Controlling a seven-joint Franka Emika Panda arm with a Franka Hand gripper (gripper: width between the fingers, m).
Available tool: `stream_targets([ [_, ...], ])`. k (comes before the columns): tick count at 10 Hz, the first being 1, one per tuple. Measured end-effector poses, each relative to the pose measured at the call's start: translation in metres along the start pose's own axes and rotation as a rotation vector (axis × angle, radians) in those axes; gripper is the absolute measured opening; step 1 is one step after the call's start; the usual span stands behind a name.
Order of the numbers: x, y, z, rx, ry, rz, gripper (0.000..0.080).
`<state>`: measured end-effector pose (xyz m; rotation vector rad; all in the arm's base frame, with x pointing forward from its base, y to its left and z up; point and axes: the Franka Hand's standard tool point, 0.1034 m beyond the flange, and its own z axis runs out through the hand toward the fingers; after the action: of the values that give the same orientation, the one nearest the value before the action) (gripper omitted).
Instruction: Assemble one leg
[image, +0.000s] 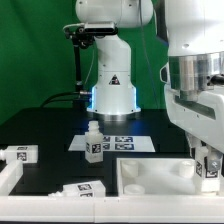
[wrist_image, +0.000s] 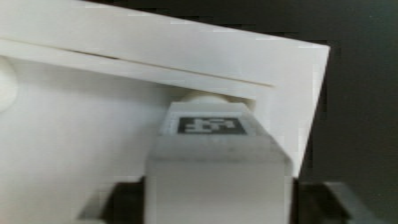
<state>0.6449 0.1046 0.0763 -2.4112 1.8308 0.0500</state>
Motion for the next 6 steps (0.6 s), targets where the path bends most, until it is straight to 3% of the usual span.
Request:
stream_targets([
  [1, -0.0022, -0.0032, -0.0007, 0.025, 0.017, -0.169, 0.0523],
  [2, -0.0039, -0.0042, 0.0011, 0.041, 0.029, -0.363, 0.0609],
  [6, -0.0026, -0.0037, 0.0020, 0.036, 0.038, -0.671, 0.0648],
])
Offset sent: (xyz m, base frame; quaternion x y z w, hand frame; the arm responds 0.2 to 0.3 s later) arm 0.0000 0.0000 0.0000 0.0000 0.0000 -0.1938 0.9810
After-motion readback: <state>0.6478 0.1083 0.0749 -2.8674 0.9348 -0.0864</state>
